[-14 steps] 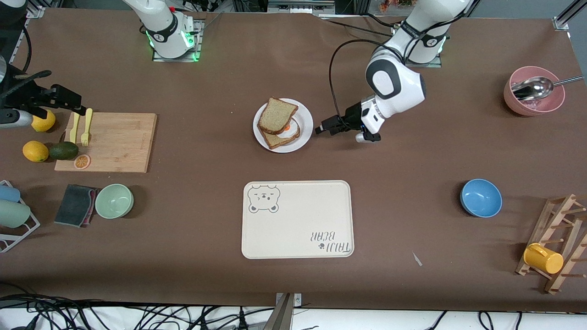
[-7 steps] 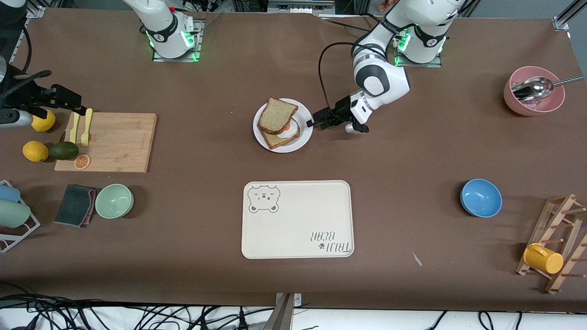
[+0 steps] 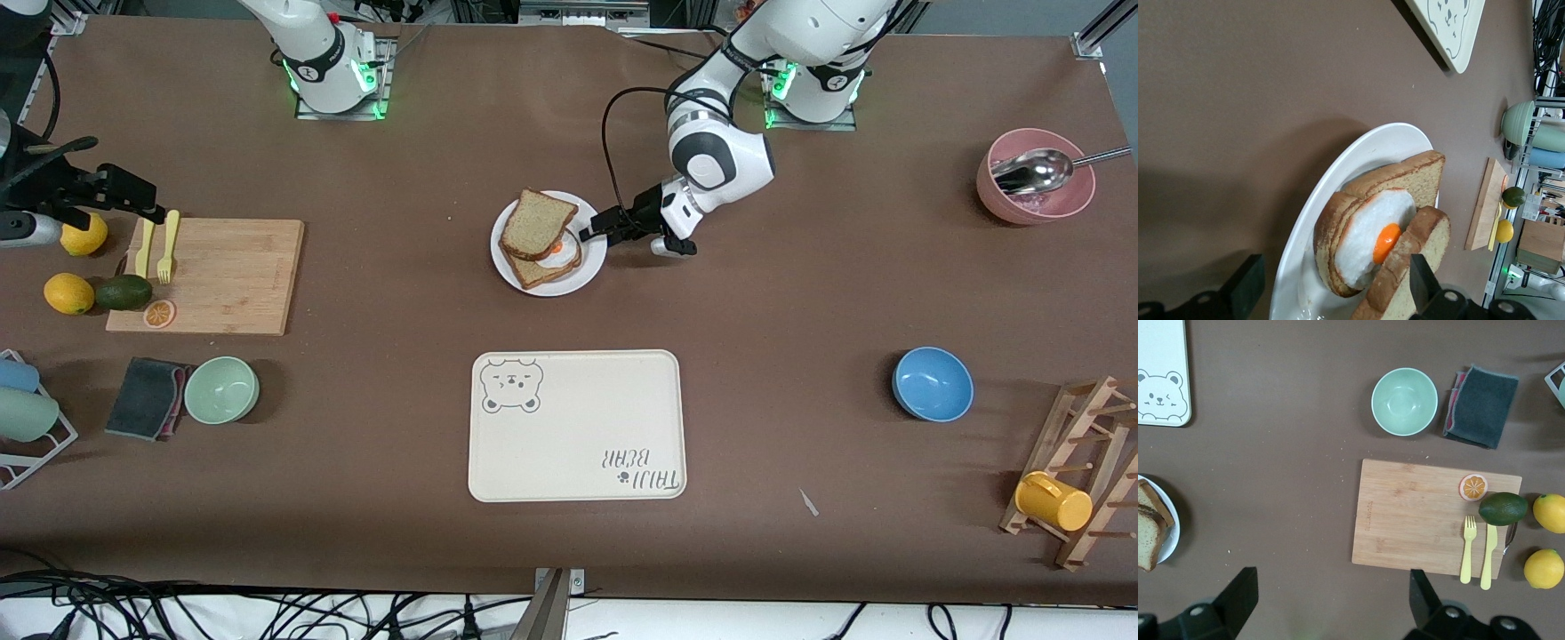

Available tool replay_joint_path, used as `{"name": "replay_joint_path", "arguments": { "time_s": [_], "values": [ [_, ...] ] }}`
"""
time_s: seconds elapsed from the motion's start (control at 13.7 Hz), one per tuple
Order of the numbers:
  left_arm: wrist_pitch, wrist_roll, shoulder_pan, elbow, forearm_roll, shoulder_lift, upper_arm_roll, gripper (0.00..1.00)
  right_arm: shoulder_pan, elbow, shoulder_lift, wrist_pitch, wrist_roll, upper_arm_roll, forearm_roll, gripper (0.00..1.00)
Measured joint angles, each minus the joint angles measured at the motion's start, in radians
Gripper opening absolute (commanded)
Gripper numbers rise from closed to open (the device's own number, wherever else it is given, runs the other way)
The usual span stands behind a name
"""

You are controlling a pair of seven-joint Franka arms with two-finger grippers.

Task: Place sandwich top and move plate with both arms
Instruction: 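Close the left gripper on the white plate rim, then drag the white plate with the left gripper onto the bear tray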

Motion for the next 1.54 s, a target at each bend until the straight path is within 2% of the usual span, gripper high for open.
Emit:
{"name": "replay_joint_path", "arguments": {
  "time_s": [0.15,0.44,0.58,0.8,1.54],
  "values": [
    [0.007,0.006,-0.001,0.007,-0.001,0.007,0.000,0.71,-0.001,0.000,0.002,-0.001,0.000,-0.013,0.000,1.00],
    [0.010,0.034,-0.001,0.010,-0.014,0.027,0.003,0.54,-0.002,0.000,0.008,-0.002,0.000,-0.029,0.000,1.00],
    [0.011,0.088,-0.001,0.014,-0.064,0.036,0.003,0.44,-0.002,0.000,0.008,-0.002,0.000,-0.029,0.000,1.00],
    [0.012,0.137,-0.001,0.017,-0.099,0.042,0.005,0.33,-0.001,0.000,0.008,-0.002,0.000,-0.029,0.000,1.00],
    [0.007,0.176,0.000,0.022,-0.100,0.053,0.007,0.00,-0.001,0.000,0.008,-0.002,0.000,-0.028,0.000,1.00]
  ]
}}
